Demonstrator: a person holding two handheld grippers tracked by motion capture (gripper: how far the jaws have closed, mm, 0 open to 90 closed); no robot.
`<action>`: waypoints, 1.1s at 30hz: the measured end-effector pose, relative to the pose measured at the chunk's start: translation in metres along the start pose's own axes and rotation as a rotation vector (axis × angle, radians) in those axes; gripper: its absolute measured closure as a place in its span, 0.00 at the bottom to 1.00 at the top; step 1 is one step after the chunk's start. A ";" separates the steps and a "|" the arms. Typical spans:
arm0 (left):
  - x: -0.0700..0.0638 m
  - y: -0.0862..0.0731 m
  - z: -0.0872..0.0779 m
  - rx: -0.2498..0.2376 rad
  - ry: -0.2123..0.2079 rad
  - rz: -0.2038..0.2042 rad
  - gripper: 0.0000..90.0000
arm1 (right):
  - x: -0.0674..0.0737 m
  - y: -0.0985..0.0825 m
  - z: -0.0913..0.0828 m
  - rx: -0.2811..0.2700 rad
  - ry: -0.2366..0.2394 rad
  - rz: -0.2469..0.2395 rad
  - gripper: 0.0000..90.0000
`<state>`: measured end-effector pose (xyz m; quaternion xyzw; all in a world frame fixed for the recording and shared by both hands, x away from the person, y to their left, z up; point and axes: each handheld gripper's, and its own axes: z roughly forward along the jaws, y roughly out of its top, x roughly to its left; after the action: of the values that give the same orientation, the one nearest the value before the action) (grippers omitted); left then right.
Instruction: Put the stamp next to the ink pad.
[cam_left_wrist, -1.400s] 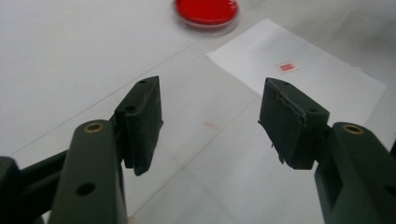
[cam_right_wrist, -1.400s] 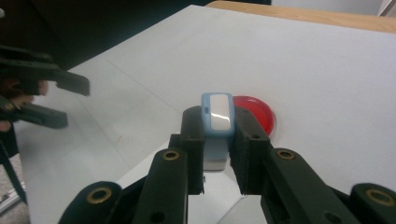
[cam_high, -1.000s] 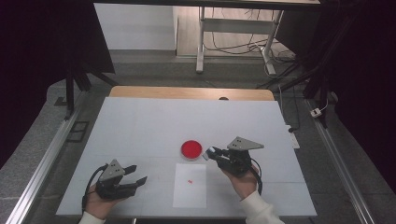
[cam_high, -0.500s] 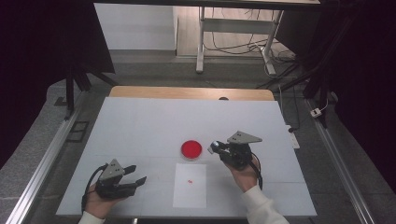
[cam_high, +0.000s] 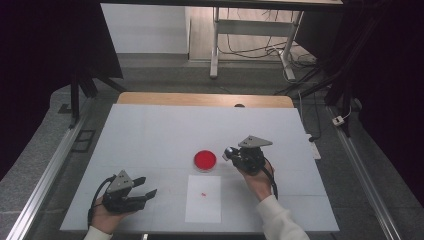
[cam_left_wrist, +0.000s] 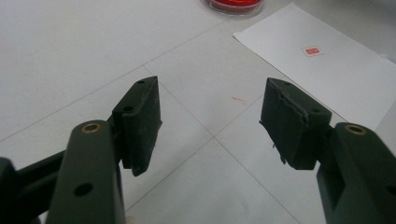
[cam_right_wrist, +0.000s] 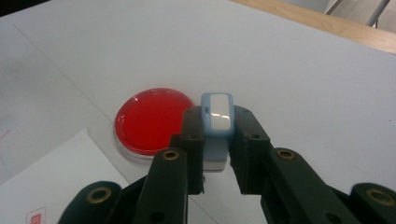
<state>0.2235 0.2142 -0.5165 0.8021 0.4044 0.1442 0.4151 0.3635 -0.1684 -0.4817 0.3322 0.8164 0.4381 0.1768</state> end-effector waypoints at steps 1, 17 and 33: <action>0.000 0.000 0.000 0.001 0.000 0.001 0.42 | -0.001 -0.001 0.003 0.004 0.000 -0.001 0.84; 0.001 -0.001 0.001 0.011 -0.001 0.001 0.42 | -0.001 -0.007 0.028 0.093 -0.010 -0.037 0.83; 0.002 -0.002 0.002 0.004 0.005 -0.002 0.41 | -0.001 -0.008 0.030 0.076 -0.018 -0.042 0.71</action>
<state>0.2244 0.2150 -0.5195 0.8021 0.4066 0.1451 0.4125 0.3785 -0.1548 -0.5051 0.3252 0.8377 0.3998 0.1807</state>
